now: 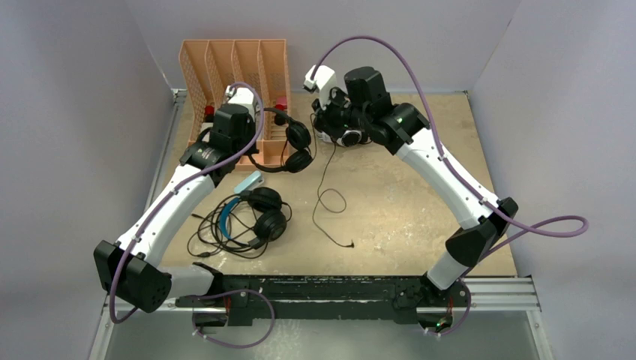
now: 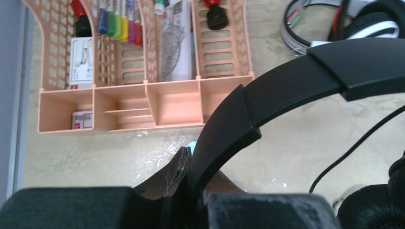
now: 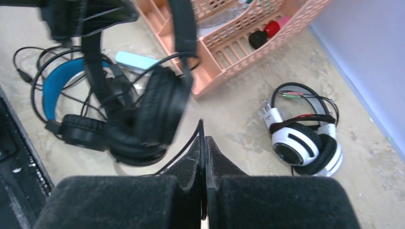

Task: Wrap the headphones
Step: Wrap the headphones cable around the headphones.

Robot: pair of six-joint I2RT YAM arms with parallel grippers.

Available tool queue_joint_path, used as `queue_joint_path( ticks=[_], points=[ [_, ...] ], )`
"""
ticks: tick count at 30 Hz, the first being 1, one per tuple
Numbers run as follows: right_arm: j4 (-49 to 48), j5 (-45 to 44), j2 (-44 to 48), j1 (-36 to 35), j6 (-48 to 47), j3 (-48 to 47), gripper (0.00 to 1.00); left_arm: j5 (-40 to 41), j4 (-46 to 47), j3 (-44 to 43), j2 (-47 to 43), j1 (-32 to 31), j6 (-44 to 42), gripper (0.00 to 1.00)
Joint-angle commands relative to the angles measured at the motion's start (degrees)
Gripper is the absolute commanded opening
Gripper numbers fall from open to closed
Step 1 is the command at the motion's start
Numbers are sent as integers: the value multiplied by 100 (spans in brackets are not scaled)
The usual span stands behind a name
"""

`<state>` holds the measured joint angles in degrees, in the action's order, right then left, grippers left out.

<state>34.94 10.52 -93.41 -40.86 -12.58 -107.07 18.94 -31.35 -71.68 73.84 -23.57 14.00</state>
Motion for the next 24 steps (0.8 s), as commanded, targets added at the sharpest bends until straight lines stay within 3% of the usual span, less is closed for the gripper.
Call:
queue_joint_path(
  ticks=[1, 19, 24],
  points=[
    [49, 382, -81, 131, -354, -581, 0, -746, 261, -98, -237, -50, -261, 0],
    [18, 616, -622, 451, -364, -1562, 0, -920, -210, -412, 122, -464, -514, 0],
    [-199, 498, -683, 596, -249, -1356, 0, -1229, -234, -444, -14, -551, -547, 0]
  ],
)
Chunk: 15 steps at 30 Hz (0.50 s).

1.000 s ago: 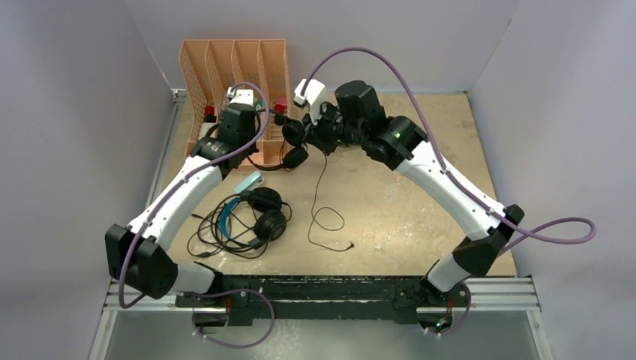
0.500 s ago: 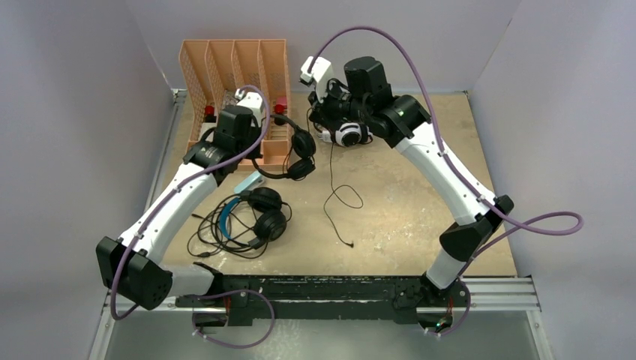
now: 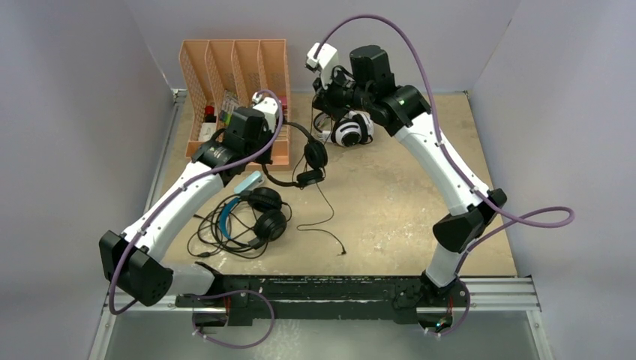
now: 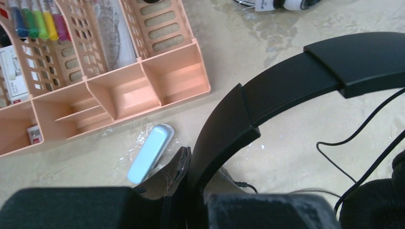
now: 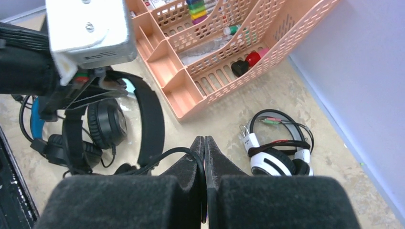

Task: Wrap the headphones
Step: Wrap the headphones cable around the headphones.

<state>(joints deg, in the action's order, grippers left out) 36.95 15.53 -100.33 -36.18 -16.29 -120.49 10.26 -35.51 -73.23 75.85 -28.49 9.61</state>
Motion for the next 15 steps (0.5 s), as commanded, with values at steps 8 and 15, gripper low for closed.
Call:
queue_joint_path(
  ticks=[8, 15],
  points=[
    [-1251, 188, 355, 531, 483, 1317, 0, -968, 234, -268, -515, -69, -23, 0],
    [-1661, 416, 348, 666, 765, 1990, 0, -1682, 225, -490, -650, -69, 155, 0]
  ],
)
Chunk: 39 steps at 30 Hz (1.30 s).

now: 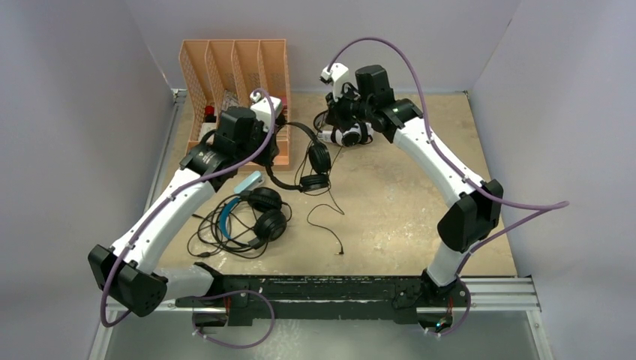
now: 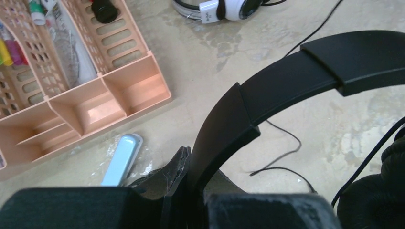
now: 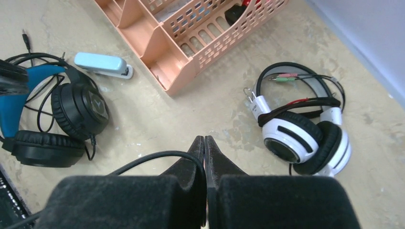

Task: Wrap the headphones
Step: Wrap the headphones cable around the headphones.

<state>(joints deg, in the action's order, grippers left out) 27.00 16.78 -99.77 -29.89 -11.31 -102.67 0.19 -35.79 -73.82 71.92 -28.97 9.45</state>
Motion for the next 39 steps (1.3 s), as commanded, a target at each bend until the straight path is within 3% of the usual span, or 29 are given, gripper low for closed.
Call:
queue_joint_path(
  ticks=[1, 6, 11, 17, 22, 29, 36, 39],
  points=[
    [-714, 356, 300, 51, 303, 307, 0, -776, 260, -484, -262, -21, 219, 0],
    [-1388, 550, 554, 58, 703, 1213, 0, -634, 430, -700, -331, -16, 775, 0],
    [-3209, 789, 924, 71, 1877, 2588, 0, -550, 1034, -838, -369, -20, 2018, 0],
    [-4751, 889, 556, 6, 3205, 2889, 1, -549, 1462, -1154, -287, -21, 3429, 0],
    [-6642, 602, 306, -125, 4140, 3574, 9, -533, 1732, -1493, -200, -21, 4113, 0],
    [-7967, 582, -348, -419, 4355, 3696, 16, -98, 1551, -2041, -91, -21, 4299, 0],
    [-9040, 771, -816, -465, 4576, 4139, 6, 355, 1244, -2645, 85, -21, 4160, 0],
    [-9044, 856, -815, -465, 4599, 4364, 0, 964, 809, -3056, 222, -20, 3867, 0]
  ],
)
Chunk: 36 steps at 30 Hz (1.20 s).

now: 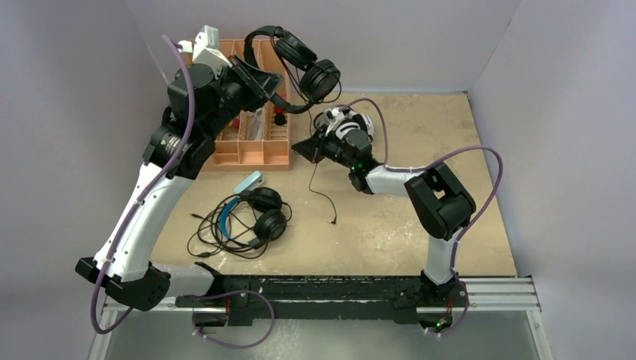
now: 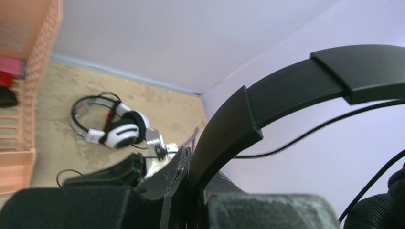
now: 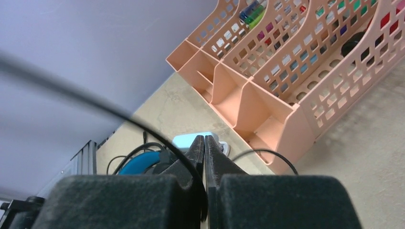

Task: Wrap the headphones
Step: Wrap the headphones cable around the headphones.

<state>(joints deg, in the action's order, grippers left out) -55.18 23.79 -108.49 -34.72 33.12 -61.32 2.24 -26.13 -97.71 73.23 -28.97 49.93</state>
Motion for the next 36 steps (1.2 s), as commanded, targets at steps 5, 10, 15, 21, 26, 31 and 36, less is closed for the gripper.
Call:
queue_joint_path(
  ticks=[5, 10, 15, 21, 26, 31, 36],
  points=[
    [-480, 220, 661, -17, -50, 1218, 0, 2442, -693, -1355, 327, -13, -530, 0],
    [509, -79, 1830, -37, -746, 2331, 0, 3253, -919, -1866, 665, -3, -787, 0],
    [1890, -62, 2826, -97, -1411, 2550, 0, 3494, -878, -1851, 789, 104, -866, 0],
    [3605, -667, 4011, -332, -2068, 2603, 0, 3419, -1052, -1884, 951, 672, -1013, 0],
    [4737, -815, 4902, -696, -2393, 2432, 0, 3430, -1055, -1695, 1161, 1111, -1200, 0],
    [5740, -994, 5292, -1112, -2657, 1653, 0, 3492, -851, -1199, 1319, 1139, -1337, 0],
    [6560, -1022, 5072, -1496, -3123, 273, 0, 3725, -773, -422, 1465, 1139, -1560, 0]
  ],
)
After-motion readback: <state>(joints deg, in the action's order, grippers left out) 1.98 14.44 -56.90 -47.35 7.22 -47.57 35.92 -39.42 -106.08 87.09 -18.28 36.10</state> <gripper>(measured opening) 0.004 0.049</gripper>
